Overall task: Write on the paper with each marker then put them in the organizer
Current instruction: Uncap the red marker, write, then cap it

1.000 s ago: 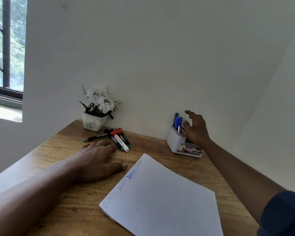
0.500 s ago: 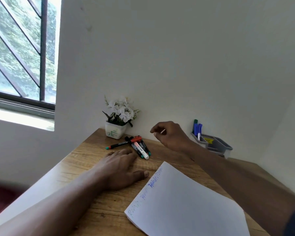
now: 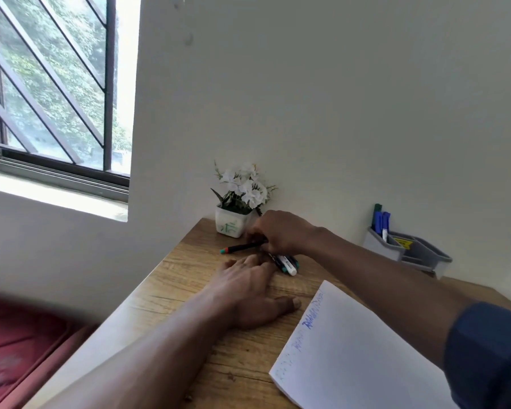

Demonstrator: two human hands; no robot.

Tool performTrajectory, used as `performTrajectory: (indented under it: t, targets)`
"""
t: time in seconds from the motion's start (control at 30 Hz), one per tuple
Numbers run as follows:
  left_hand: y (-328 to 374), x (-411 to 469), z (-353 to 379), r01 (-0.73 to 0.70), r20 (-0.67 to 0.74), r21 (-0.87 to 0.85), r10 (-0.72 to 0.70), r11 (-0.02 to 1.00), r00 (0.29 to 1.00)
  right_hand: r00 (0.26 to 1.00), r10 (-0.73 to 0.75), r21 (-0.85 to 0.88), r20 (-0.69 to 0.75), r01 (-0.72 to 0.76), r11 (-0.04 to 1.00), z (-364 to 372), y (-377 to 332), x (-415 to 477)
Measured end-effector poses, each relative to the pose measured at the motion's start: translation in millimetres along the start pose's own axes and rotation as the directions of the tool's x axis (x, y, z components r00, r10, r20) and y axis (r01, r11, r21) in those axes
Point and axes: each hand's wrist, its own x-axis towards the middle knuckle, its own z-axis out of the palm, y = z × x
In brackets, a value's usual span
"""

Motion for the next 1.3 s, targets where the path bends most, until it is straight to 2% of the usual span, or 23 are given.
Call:
performTrajectory:
  t: [0.13, 0.2, 0.23, 0.27, 0.3, 0.33, 0.37, 0.4, 0.43, 0.53, 0.6, 0.67, 0.8, 0.9, 1.03, 1.3]
  targets:
    - [-1, -1, 1, -0.025, -0.005, 0.007, 0.025, 1.0, 1.0, 0.988, 0.021, 0.045, -0.153, -0.014, 0.999, -7, 10, -18]
    - [-1, -2, -1, -0.031, -0.005, 0.001, 0.031, 1.0, 0.999, 0.963, 0.111, 0.184, -0.247, -0.065, 0.981, -13, 18, -39]
    - [-1, -2, -2, -0.033, -0.007, -0.002, 0.033, 0.999, 0.999, 0.936, 0.187, 0.323, -0.299, -0.086, 0.943, -16, 19, -52]
    - [0, -3, -3, -0.034, -0.007, -0.001, 0.034, 0.999, 0.999, 0.899, 0.292, 0.518, -0.328, -0.087, 0.851, -19, 18, -67]
    - [1, -4, -4, -0.037, -0.007, -0.002, 0.037, 0.999, 0.999, 0.857, 0.409, 0.731, -0.315, -0.056, 0.68, -21, 14, -83]
    - [1, -5, -4, -0.041, -0.01, -0.004, 0.041, 0.999, 0.999, 0.821, 0.508, 0.891, -0.261, 0.002, 0.455, -21, 9, -100]
    - [2, -4, -4, -0.043, -0.016, -0.004, 0.043, 0.999, 0.999, 0.798, 0.575, 0.972, -0.181, 0.054, 0.231, -21, 3, -119]
    - [2, -5, -5, -0.041, -0.014, -0.005, 0.041, 0.999, 0.999, 0.782, 0.613, 0.994, -0.113, 0.086, 0.073, -18, -1, -135]
    - [-1, -5, -6, -0.038, -0.015, -0.009, 0.037, 0.999, 0.999, 0.767, 0.638, 0.994, -0.063, 0.103, -0.025, -13, -8, -146]
    - [3, -9, -10, -0.049, -0.056, -0.062, 0.045, 0.997, 0.997, 0.715, 0.699, 0.975, 0.001, 0.153, -0.158, 5, -21, -180]
    - [7, -17, -14, -0.106, -0.151, -0.12, 0.087, 0.987, 0.985, 0.699, 0.716, 0.965, 0.003, 0.186, -0.185, 17, -28, -193]
    - [16, -24, -15, -0.2, -0.246, -0.169, 0.155, 0.965, 0.957, 0.704, 0.71, 0.968, -0.017, 0.19, -0.166, 25, -33, -202]
    - [30, -34, -7, -0.324, -0.35, -0.323, 0.206, 0.889, 0.914, 0.758, 0.648, 0.975, -0.072, 0.189, -0.113, 26, -36, -205]
    - [39, -34, -2, -0.351, -0.363, -0.357, 0.218, 0.866, 0.906, 0.802, 0.589, 0.982, -0.098, 0.175, -0.075, 26, -38, -205]
    - [45, -36, 1, -0.37, -0.338, -0.402, 0.24, 0.837, 0.91, 0.825, 0.551, 0.985, -0.123, 0.168, -0.032, 26, -39, -204]
    - [53, -40, 2, -0.405, -0.267, -0.362, 0.323, 0.839, 0.908, 0.859, 0.512, 0.994, -0.004, 0.061, -0.094, 28, -34, -200]
